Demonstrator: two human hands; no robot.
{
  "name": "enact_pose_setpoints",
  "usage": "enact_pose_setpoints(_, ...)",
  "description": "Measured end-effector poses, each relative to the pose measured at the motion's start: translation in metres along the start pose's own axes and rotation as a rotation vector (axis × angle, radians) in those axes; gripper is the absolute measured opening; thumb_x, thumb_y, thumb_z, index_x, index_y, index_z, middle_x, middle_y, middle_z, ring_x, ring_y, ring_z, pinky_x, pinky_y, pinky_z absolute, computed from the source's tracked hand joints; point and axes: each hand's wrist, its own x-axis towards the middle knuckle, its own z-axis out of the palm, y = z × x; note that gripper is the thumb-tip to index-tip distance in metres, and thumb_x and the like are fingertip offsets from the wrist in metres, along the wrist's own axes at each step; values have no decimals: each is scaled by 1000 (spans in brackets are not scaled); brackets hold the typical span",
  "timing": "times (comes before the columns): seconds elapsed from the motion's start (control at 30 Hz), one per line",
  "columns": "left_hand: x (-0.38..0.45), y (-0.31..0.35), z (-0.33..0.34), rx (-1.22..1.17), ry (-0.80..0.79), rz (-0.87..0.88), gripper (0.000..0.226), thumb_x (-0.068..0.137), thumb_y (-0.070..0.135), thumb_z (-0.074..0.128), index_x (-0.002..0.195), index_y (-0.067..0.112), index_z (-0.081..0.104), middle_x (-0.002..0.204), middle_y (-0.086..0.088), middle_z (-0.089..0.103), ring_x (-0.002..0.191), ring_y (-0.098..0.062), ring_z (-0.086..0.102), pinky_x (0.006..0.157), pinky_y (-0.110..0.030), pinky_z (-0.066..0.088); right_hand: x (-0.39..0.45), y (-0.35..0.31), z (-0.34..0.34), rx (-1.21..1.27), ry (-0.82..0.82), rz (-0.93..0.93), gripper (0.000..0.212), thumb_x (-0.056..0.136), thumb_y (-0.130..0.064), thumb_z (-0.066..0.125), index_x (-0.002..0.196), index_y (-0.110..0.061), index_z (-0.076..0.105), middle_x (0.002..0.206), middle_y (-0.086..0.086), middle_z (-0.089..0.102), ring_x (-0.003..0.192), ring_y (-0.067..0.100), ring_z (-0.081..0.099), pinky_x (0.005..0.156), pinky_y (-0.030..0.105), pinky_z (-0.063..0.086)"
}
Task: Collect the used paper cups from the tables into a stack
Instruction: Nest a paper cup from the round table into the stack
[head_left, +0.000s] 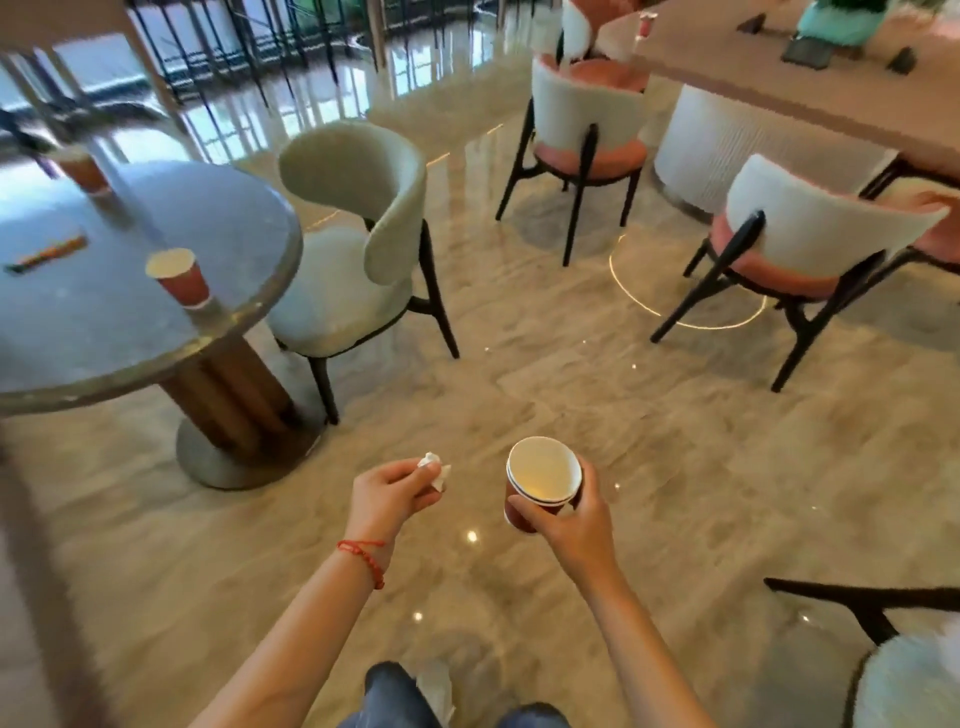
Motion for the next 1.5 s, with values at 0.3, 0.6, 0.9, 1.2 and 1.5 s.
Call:
enact_pose_setpoints(0.3, 55, 41, -76, -159, 292, 26, 5, 79, 9, 69, 84, 7, 71, 85, -10, 70, 76, -17, 66, 57, -16, 54, 83, -37, 108, 2, -320, -96, 65, 60, -8, 87, 104, -35, 47, 103, -13, 61, 88, -16, 57, 67, 0, 41)
enact_pose_setpoints(0.6, 109, 75, -75, -326, 482, 62, 8, 79, 7, 68, 86, 3, 68, 87, -13, 68, 78, -19, 64, 56, -16, 55, 187, -57, 155, -20, -537, -157, 69, 60, -15, 88, 111, -37, 46, 108, -15, 59, 94, -17, 54, 70, 1, 42)
enact_pose_setpoints(0.9, 157, 109, -107, -387, 632, 93, 5, 78, 11, 70, 83, 9, 70, 87, -11, 69, 79, -18, 66, 59, -17, 55, 253, -91, 238, -17, -719, -208, 70, 62, -14, 87, 113, -37, 44, 111, -15, 56, 98, -18, 51, 70, -1, 41)
enact_pose_setpoints(1.2, 239, 154, -203, -437, 680, 120, 4, 80, 6, 67, 77, 7, 70, 69, -4, 71, 62, -11, 68, 57, -17, 55, 296, -121, 376, 10, -750, -219, 72, 62, -15, 87, 117, -33, 43, 111, -17, 57, 96, -18, 52, 73, 0, 40)
enact_pose_setpoints(1.5, 305, 201, -288, -426, 653, 85, 4, 80, 4, 67, 78, 6, 69, 65, 1, 73, 61, -7, 68, 55, -15, 54, 326, -159, 494, 10, -726, -234, 68, 61, -15, 87, 109, -38, 45, 109, -18, 58, 97, -15, 55, 79, 3, 42)
